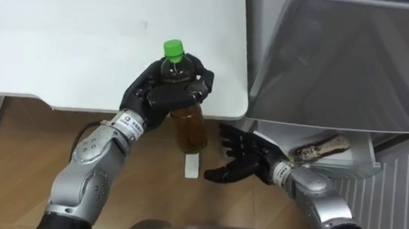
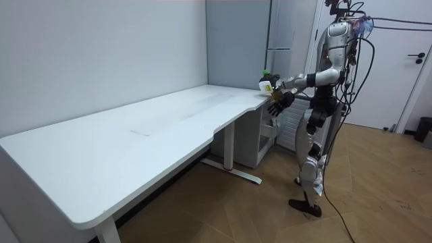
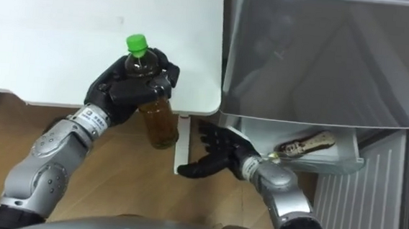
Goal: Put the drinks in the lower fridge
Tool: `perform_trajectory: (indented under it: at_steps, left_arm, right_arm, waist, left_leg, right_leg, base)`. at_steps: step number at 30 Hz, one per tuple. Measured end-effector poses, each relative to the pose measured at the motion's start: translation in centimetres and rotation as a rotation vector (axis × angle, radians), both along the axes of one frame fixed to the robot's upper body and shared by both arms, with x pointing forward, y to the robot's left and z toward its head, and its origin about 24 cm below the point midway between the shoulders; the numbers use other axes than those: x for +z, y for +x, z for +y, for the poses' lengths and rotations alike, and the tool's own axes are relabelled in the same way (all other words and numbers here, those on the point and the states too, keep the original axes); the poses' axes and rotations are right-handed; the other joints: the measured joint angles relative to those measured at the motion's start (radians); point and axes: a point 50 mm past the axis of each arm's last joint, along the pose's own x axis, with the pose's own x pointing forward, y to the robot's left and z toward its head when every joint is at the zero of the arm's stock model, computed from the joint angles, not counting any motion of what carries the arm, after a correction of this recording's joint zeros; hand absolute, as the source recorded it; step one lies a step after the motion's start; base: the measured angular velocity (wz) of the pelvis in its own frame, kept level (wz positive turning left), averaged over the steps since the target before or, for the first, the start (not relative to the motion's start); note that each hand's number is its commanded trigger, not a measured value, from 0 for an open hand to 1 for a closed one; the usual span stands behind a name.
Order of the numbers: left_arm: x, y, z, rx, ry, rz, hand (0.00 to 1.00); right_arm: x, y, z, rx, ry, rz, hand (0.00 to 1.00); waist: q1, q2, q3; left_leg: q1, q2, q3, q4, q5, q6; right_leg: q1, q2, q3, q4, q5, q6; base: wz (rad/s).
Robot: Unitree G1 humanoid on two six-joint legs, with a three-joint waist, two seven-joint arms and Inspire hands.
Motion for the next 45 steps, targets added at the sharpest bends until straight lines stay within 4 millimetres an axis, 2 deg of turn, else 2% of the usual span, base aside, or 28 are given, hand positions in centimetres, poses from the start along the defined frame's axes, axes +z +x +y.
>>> perform_trajectory:
  at_steps: [8,13,22,33,45]
  left_arm:
    - [-0.2,-0.3,-1.2,-0.058,-0.009,0.004,1.00]
    - [-0.2,-0.4,-1.5,-0.074,0.001,0.006,1.00]
    - [-0.4,-0.5,-1.7,-0.117,0.047,0.001,1.00]
    - [-0.7,-1.1,-2.5,-0.212,0.073,0.011,1.00]
    - [-1.2,-2.1,-3.6,-0.338,0.116,0.021,1.00]
  right_arm:
    - [1.6,0.6,1.4,0.078,0.125,-0.040,0.00]
    - [1.9,0.4,1.7,0.089,0.206,-0.026,0.00]
    - [2.4,0.0,2.0,0.155,0.310,0.004,0.00]
    - [1.9,-0.8,1.8,0.181,0.310,0.046,0.00]
    - [1.4,-2.1,1.5,0.155,0.363,0.113,0.00]
  waist:
    - [-0.002,0.006,0.0041]
    - [-0.001,0.009,0.0081]
    - [-0.002,0.011,0.0095]
    - [-0.003,0.009,0.0085]
    - [-0.002,-0.004,0.0001]
  left_leg:
    - [-0.005,0.000,0.000,-0.003,0.000,0.000]
    - [-0.006,0.000,0.001,-0.003,0.000,0.000]
    - [-0.013,-0.001,-0.007,0.000,0.000,0.000]
    - [-0.015,-0.001,-0.004,0.000,0.000,0.000]
    - [-0.015,-0.002,0.003,0.002,0.000,0.000]
  right_leg:
    - [-0.001,0.000,-0.008,0.001,0.000,0.000]
    - [-0.001,-0.001,-0.007,0.000,0.000,0.000]
    - [-0.002,-0.001,-0.013,0.000,0.000,0.000]
    - [-0.006,-0.001,-0.012,0.001,0.000,0.000]
    - [-0.009,-0.002,-0.008,0.006,0.000,0.000]
  base:
    - [0.00]
    - [0.00]
    - [0.03]
    - [0.00]
    - [-0.01]
